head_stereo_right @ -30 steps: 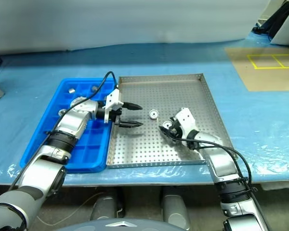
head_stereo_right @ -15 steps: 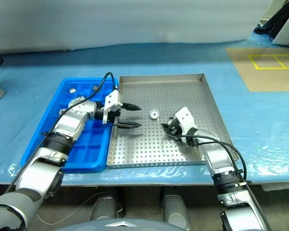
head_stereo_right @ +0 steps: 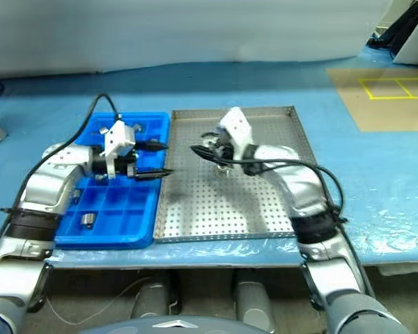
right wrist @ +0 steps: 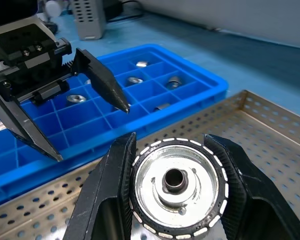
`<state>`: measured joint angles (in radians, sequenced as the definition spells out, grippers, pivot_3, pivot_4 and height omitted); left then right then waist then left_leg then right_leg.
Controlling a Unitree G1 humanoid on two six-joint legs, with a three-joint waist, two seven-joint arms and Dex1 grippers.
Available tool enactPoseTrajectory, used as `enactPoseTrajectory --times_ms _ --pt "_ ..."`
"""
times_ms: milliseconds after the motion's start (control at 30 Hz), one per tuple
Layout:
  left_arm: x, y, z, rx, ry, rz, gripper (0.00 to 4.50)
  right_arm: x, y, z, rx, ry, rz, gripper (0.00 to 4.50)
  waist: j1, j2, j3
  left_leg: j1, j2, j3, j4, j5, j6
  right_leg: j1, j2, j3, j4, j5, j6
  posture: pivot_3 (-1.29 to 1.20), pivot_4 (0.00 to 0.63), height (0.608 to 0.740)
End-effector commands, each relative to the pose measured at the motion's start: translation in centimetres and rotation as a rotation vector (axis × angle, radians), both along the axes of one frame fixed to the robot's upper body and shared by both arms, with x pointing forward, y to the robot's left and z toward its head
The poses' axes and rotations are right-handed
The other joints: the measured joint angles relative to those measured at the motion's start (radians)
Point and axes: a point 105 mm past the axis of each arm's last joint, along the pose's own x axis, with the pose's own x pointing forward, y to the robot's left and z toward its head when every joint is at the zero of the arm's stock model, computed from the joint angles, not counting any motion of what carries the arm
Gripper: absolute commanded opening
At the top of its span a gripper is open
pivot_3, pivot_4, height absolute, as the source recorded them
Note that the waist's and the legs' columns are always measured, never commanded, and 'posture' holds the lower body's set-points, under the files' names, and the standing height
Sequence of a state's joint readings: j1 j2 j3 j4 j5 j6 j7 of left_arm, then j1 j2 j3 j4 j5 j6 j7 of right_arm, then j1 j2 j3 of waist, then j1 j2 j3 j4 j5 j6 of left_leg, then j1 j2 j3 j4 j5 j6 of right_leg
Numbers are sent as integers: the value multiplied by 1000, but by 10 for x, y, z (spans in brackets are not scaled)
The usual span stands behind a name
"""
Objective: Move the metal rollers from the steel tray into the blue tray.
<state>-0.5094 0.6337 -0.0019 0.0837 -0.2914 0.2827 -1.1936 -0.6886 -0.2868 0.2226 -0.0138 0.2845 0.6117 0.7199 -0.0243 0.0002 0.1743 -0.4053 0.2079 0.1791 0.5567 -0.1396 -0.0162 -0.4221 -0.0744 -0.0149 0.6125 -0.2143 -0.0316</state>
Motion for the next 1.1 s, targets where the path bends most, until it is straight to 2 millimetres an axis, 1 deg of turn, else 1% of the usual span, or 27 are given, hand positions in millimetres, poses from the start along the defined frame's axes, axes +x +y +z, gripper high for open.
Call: enactPoseTrajectory --times_ms 33,133,233,333,433,533,600,633,700,767,800,867,933,1000,1100 --pt "-5 22 21 -13 -76 106 3721 8 28 3 -9 -45 77 1768 15 0 0 -1 0 0 -1 1 -1 -1 0 0 0 0 0 -78 150 740" --pt "-14 37 20 -3 -78 184 3721 5 50 -3 -22 -34 175 1768 45 0 0 -2 0 -1 -6 3 -5 -2 0 -3 -1 -1 -2 30 150 740" --pt "-30 47 14 8 -69 244 3721 -1 67 -12 -49 -14 262 1768 69 0 0 -2 0 -2 -12 3 -5 -2 0 -6 -4 -2 -3 107 150 740" --pt "-43 50 11 11 -68 290 3721 -5 76 -16 -54 -2 321 1768 93 0 0 -3 0 -3 -14 3 -5 -2 0 -9 -4 -3 -5 168 150 740" --pt "-51 51 10 -5 -64 333 3721 -8 81 -20 -54 18 362 1768 124 0 0 -4 1 -4 -13 4 -6 -2 0 -11 -4 -3 -5 201 150 740" --pt "-55 52 8 -6 -57 353 3721 -9 86 -24 -59 32 375 1768 131 0 0 -3 1 -4 -13 5 -7 -2 0 -10 -3 -3 -5 220 150 740" --pt "-56 52 7 -7 -55 364 3721 -4 88 -31 -94 -1 344 1768 133 0 0 0 1 -5 -13 5 -9 -1 -1 -10 0 -3 -5 222 150 740" --pt "-56 52 7 -7 -55 366 3721 -1 89 -33 -109 -27 329 1768 133 0 0 0 1 -5 -13 6 -9 -1 -1 -9 1 -3 -4 218 150 740" --pt "-56 50 6 -3 -56 355 3721 3 89 -35 -93 -23 312 2526 134 0 0 1 1 -5 -14 6 -11 -1 -1 -10 3 -3 -4 207 150 740" --pt "-54 48 6 -5 -55 346 3721 5 85 -38 -95 -9 297 3153 133 0 0 1 1 -5 -14 7 -11 -2 -1 -9 5 -3 -4 187 150 740" --pt "-53 46 6 -7 -54 336 3721 6 83 -39 -88 7 291 3387 133 0 0 1 1 -5 -14 7 -11 -2 -1 -9 5 -3 -4 172 150 740" --pt "-49 43 5 -8 -51 318 3721 6 78 -38 -74 7 286 3387 132 0 0 0 1 -5 -13 7 -11 -2 -1 -9 5 -3 -5 147 150 740" --pt "-45 36 5 -10 -48 287 3721 8 70 -33 -53 -12 255 3387 130 0 0 0 1 -5 -13 7 -11 -2 -1 -9 5 -3 -5 105 150 740" --pt "-41 28 5 -14 -44 246 3721 11 60 -23 -21 -30 214 3387 129 -1 0 0 1 -5 -12 7 -11 -2 0 -9 5 -3 -5 80 150 740" --pt "-33 17 7 -23 -44 195 3721 11 43 -8 40 -43 174 3387 123 -1 0 0 1 -5 -11 7 -11 -2 0 -8 5 -3 -4 2 150 740"
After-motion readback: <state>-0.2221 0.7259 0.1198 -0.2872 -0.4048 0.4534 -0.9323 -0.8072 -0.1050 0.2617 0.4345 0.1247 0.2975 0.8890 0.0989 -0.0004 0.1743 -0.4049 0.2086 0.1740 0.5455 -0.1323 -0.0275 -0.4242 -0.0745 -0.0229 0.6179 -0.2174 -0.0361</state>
